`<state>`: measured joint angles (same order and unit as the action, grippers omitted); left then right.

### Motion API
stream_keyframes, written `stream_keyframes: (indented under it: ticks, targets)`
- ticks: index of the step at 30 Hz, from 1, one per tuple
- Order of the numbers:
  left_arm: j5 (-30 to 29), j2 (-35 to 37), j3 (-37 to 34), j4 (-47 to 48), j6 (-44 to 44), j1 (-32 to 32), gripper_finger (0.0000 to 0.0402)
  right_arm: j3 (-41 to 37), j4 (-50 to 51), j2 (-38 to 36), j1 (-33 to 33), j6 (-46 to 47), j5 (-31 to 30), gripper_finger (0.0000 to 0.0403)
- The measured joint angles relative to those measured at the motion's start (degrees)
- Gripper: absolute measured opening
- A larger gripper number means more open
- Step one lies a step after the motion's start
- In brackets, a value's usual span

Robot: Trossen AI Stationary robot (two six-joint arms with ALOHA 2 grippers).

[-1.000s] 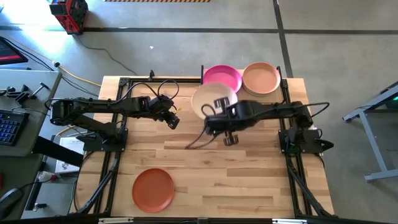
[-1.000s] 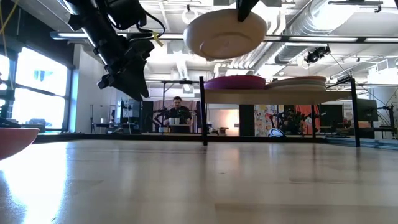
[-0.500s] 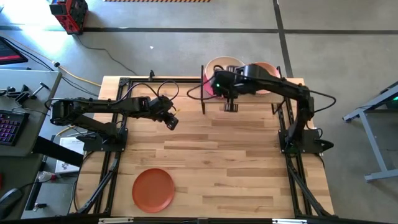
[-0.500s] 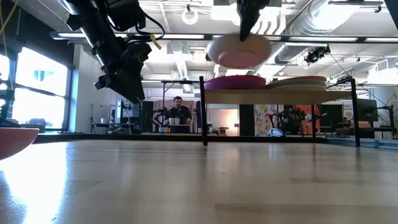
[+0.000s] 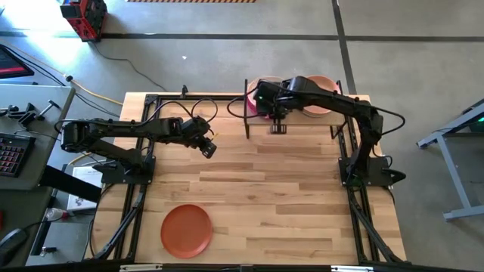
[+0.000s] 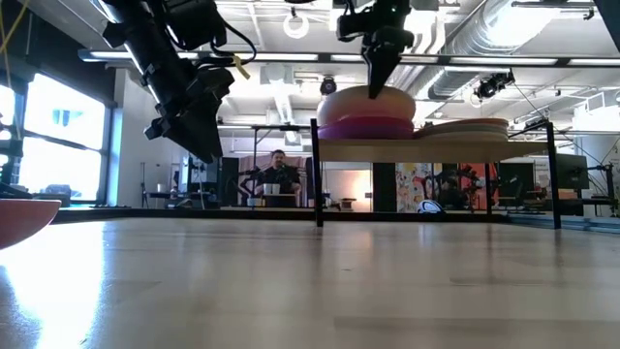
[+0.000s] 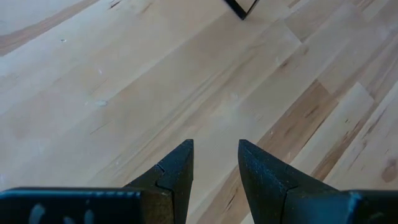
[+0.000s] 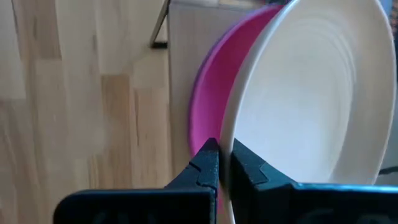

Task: Place and stack plates onto a shelf
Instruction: Stack the white plate on top of the pink plate

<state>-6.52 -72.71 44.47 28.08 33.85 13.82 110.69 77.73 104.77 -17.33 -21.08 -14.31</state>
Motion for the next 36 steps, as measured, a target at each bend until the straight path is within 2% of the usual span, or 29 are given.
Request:
stream_keyframes:
  ticks: [7, 29, 36]
  targets:
    - [0.0, 0.0, 0.0, 0.0, 0.0, 0.0, 0.0117, 0.0, -1.6, 0.0, -1.4, -0.2, 3.9, 0.0000]
    - [0.0, 0.0, 0.0, 0.0, 0.0, 0.0, 0.0117, 0.0, -0.6, 0.0, -4.9, 0.0, 6.0, 0.0001]
    - [0.0, 0.0, 0.0, -0.1, 0.0, 0.0, 0.0117, 0.0, -0.4, 0.0, -4.8, -0.4, 5.9, 0.0028]
